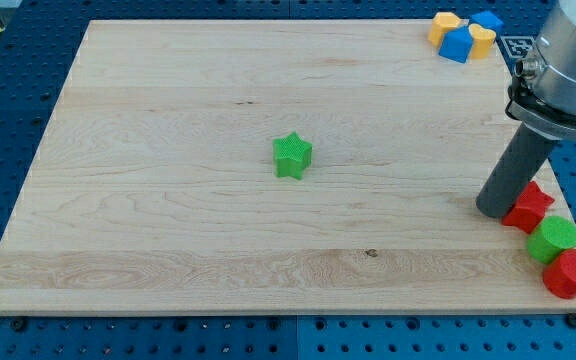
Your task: Push the green star to the red circle and the green circle
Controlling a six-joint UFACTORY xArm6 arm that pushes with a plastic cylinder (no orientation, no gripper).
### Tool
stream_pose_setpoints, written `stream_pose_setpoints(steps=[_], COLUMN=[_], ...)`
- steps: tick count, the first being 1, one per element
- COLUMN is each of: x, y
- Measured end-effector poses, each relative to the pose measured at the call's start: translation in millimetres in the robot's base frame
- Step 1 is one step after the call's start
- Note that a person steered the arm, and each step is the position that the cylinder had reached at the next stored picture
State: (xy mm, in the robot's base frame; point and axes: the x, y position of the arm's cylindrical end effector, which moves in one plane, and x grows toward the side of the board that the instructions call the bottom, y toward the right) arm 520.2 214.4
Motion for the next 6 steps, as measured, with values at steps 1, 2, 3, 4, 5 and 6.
stream_pose_setpoints(steps=[1,2,3,4,5,6], x=[-2,-1,0,2,2,-35], y=[3,3,-56,-136,-230,-293])
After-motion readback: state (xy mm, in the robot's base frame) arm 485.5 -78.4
